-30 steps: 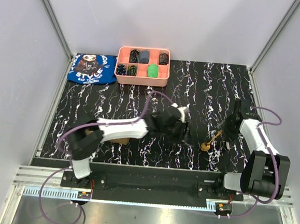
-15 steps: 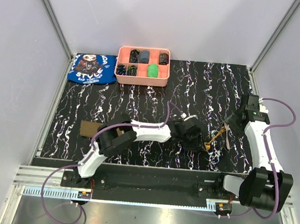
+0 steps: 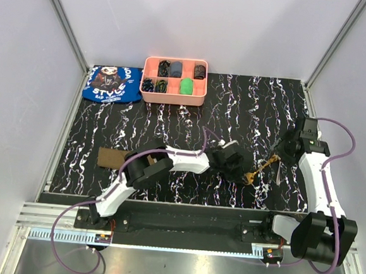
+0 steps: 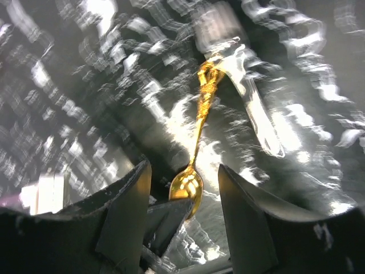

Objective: Fold the napkin into a case and place the utensils inside
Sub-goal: Pick up the spoon from the corner of the board, then pass from the left arm to the right

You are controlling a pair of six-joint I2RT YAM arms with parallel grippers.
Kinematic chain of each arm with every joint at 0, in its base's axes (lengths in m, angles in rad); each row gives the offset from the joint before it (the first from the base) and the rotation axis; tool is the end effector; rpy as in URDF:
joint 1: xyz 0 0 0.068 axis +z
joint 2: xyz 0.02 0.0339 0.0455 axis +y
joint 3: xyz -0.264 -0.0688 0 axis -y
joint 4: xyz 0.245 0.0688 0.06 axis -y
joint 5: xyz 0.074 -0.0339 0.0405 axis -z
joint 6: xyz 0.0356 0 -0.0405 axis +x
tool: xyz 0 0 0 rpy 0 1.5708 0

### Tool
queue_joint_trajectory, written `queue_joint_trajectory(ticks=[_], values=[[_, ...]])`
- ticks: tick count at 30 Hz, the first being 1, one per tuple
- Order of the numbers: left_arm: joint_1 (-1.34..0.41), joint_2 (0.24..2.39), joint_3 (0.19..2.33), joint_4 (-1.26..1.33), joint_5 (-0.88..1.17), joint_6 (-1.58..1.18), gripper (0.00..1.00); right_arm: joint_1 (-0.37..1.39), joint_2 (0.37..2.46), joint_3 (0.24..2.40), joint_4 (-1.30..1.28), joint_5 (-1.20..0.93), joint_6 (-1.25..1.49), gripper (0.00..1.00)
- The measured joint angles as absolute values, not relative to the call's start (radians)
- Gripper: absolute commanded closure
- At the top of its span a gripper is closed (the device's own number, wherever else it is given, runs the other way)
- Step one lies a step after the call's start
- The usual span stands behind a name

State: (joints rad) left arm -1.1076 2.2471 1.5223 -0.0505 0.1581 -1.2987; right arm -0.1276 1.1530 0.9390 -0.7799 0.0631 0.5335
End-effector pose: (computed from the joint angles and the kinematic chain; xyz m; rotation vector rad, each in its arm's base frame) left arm 0.2123 -0.4376 0.1255 -0.1721 2.7601 -1.1623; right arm 0.2227 -0.0308 0.2696 0.8546 2.4167 0.0741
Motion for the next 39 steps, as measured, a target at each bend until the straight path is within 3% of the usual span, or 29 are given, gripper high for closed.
queue_joint_trajectory(ticks=[7, 11, 16, 32, 35, 37, 39], values=[[-0.954, 1.966, 1.108, 0.082, 0.206, -1.270, 1.00, -0.101, 1.130, 0.845, -0.641, -0.329, 0.464, 0.39], [-0.831, 1.822, 1.006, 0.116, 0.229, -1.269, 1.00, 0.046, 1.140, 0.824, -0.543, -0.438, 0.485, 0.35], [-0.805, 1.658, 0.904, 0.152, 0.228, -1.292, 1.00, 0.245, 1.302, 0.867, -0.429, -0.479, 0.523, 0.35], [-0.801, 1.472, 0.656, 0.338, 0.220, -1.437, 1.00, 0.395, 1.448, 0.915, -0.240, -0.426, 0.653, 0.36], [-0.801, 1.417, 0.643, 0.352, 0.202, -1.448, 1.00, 0.426, 1.468, 0.916, -0.210, -0.416, 0.663, 0.39], [-0.801, 1.386, 0.633, 0.350, 0.189, -1.454, 1.00, 0.439, 1.484, 0.924, -0.182, -0.416, 0.675, 0.55], [-0.801, 1.369, 0.617, 0.355, 0.176, -1.465, 1.00, 0.450, 1.502, 0.941, -0.155, -0.422, 0.684, 0.81]])
